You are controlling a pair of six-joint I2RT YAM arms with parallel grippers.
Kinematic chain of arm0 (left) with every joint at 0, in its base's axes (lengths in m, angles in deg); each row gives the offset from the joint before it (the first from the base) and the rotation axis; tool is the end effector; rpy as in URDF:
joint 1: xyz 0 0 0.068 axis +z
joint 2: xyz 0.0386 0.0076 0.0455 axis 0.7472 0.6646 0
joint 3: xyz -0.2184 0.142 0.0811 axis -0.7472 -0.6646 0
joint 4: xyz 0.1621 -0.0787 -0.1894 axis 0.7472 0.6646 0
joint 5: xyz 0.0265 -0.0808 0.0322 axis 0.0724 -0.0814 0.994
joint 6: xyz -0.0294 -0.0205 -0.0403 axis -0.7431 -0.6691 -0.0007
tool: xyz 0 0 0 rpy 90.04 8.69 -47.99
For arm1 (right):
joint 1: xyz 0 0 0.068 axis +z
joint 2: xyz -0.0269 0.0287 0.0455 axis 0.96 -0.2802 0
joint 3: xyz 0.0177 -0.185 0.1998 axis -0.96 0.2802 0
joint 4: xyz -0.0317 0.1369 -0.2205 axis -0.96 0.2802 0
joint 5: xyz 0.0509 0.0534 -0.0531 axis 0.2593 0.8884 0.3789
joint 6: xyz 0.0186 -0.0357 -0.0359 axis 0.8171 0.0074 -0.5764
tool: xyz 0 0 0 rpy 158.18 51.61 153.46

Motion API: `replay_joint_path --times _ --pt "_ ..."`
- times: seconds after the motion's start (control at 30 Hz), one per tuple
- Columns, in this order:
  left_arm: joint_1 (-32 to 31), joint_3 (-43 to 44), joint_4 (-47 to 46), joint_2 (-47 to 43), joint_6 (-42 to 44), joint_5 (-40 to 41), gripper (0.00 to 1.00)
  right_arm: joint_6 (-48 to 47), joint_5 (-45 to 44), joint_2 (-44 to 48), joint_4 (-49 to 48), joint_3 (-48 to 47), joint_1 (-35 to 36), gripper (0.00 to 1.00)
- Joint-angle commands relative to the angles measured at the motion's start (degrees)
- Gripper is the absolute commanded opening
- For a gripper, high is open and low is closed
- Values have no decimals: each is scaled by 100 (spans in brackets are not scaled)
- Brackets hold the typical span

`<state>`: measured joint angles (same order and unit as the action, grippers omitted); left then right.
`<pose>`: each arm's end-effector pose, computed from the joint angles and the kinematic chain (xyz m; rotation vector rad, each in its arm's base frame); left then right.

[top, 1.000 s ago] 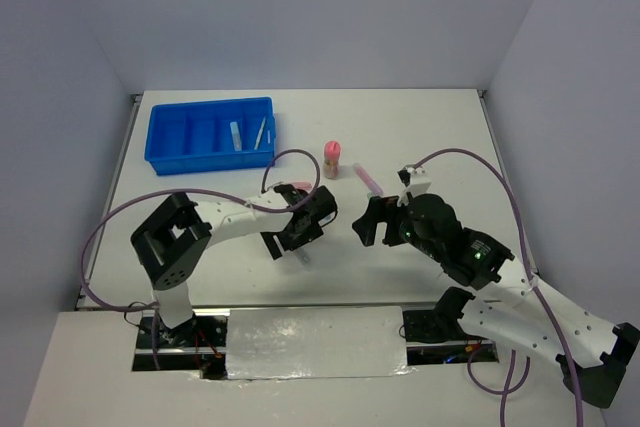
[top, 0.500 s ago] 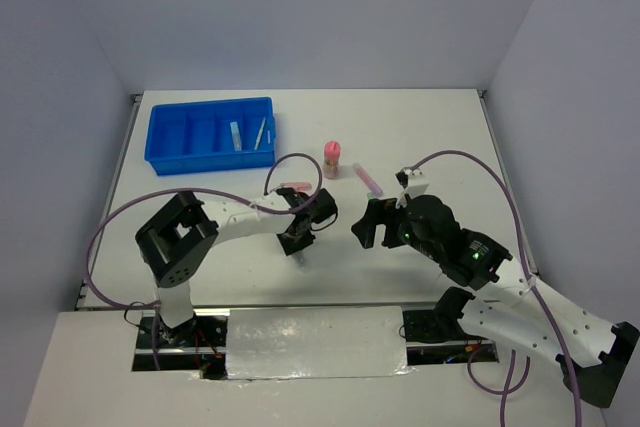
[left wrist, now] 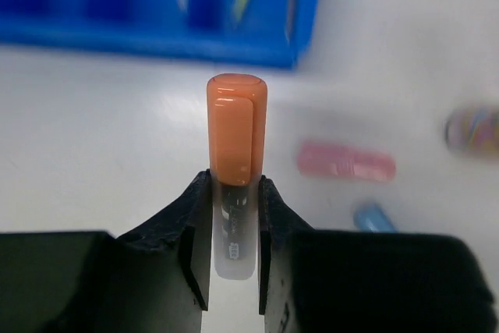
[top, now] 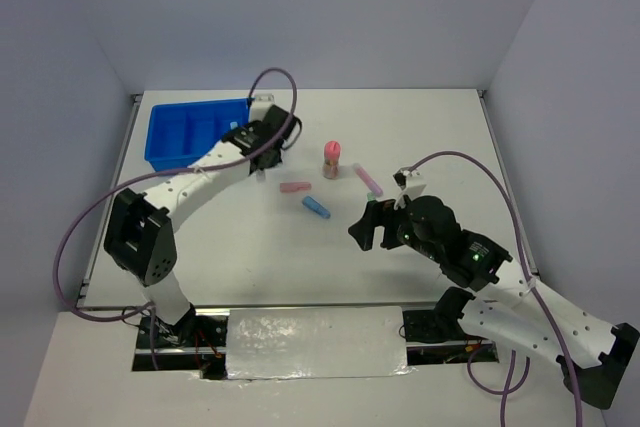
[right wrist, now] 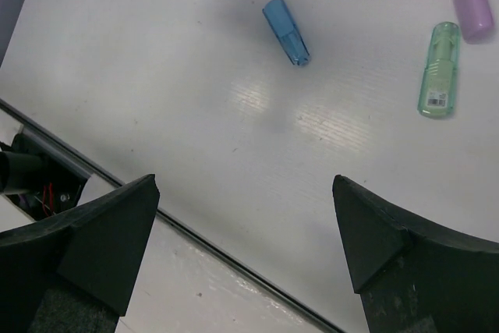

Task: Sort the stationery into containers
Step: Place the stationery in the storage box.

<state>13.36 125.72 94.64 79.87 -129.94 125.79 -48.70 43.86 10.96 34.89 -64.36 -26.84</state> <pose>0.3122 -0.1929 0.2784 -0.3816 2.2659 0.1324 0.1087 0.1092 0.2894 -0.2243 2.1049 0.6916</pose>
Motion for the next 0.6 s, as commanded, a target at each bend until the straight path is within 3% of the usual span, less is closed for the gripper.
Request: replay_joint_path --times 0.0,0.17,0.3,0.47,0.57 --pt "691 663 -811 208 2814 826 9 -134 260 -107 -436 60 13 100" --pt "1599 1770 -1849 1042 3963 -246 8 -170 392 -177 -419 95 13 100" --pt "1968 2166 -2333 1509 4815 -617 18 -249 393 -63 -322 147 13 100" --pt "2320 2229 -2623 1887 4379 -1134 25 -328 322 -10 -384 200 21 100" --pt "2364 2175 -2729 2063 4351 -1258 34 -381 331 -107 -314 122 13 100"
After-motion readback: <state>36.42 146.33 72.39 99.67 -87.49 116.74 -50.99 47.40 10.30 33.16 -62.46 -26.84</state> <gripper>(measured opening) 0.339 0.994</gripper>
